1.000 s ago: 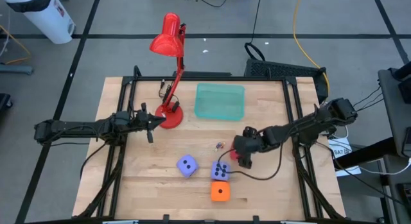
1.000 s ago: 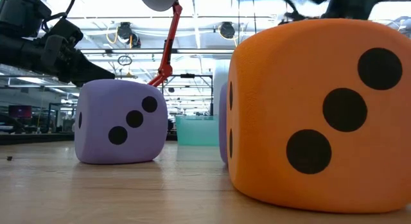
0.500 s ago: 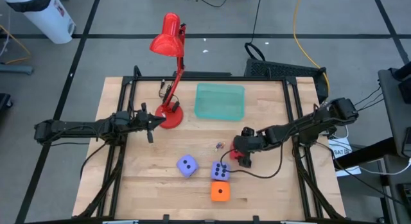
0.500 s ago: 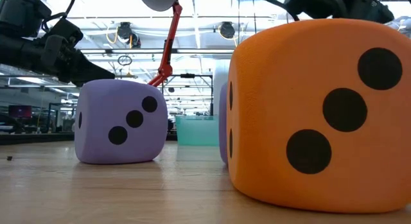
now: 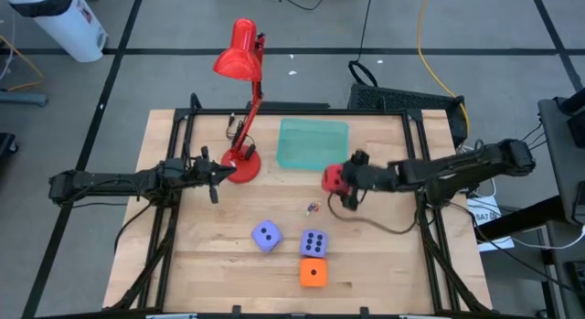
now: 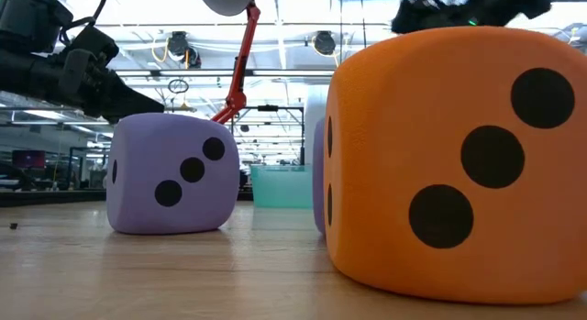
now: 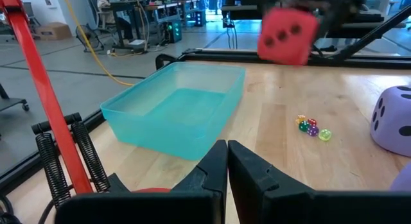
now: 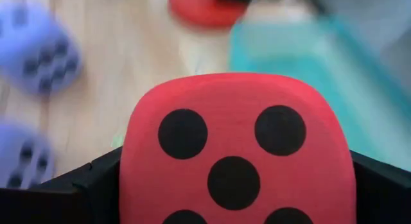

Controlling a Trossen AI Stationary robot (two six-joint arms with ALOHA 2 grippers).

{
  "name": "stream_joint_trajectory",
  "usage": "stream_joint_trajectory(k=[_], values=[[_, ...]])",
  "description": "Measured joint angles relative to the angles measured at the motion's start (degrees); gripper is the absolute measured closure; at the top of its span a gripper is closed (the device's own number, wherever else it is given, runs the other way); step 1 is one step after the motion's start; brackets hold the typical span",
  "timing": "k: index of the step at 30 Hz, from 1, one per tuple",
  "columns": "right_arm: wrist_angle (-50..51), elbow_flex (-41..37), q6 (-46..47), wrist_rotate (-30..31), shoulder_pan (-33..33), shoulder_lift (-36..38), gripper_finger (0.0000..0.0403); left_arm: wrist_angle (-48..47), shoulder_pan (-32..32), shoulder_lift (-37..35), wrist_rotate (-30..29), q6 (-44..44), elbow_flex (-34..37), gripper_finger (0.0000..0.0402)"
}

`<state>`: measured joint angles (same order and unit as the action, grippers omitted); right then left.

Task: Pick & Place Dice
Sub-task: Put the red die into the green bin

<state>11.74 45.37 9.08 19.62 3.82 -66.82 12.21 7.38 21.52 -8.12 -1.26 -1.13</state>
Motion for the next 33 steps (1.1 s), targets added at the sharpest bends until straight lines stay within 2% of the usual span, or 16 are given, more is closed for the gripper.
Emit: stream_joint_trajectory(k=[6,9,13,16,19,22,27,33], values=[[-6.9,0.0,-14.7,-1.4,-14.2,-0.4,0.0007,0.0,0.0,0.0,0.0,0.2,0.0,0.0378],[-10.7,0.1,-22.9,-6.6,-21.1,-2.8,0.0005,0.0,0.0,0.0,0.0,0.2,0.0,0.0378],[-15.9,0.0,-25.0,-16.6,-27.2,-6.7,0.0004,0.0,0.0,0.0,0.0,0.0,0.0,0.0378],[-15.8,0.1,-25.2,-20.9,-31.3,-10.3,0.0003,0.1,0.0,0.0,-0.6,0.1,0.0,0.0378],[-14.6,0.0,-23.7,-25.7,-33.3,-13.6,0.0003,0.2,0.0,0.2,-1.8,2.5,0.0,0.0378],[-16.7,0.1,-25.3,-27.2,-33.5,-15.5,0.0003,2.2,0.0,0.2,-2.4,5.1,0.0,0.0378],[-19.9,0.1,-26.4,-28.8,-33.5,-16.4,0.0003,1.8,0.0,1.5,2.2,6.6,-0.6,0.0382],[-21.5,0.1,-28.3,-30.0,-33.4,-16.2,0.0003,1.3,-0.4,10.5,2.2,7.2,-8.9,0.0396]])
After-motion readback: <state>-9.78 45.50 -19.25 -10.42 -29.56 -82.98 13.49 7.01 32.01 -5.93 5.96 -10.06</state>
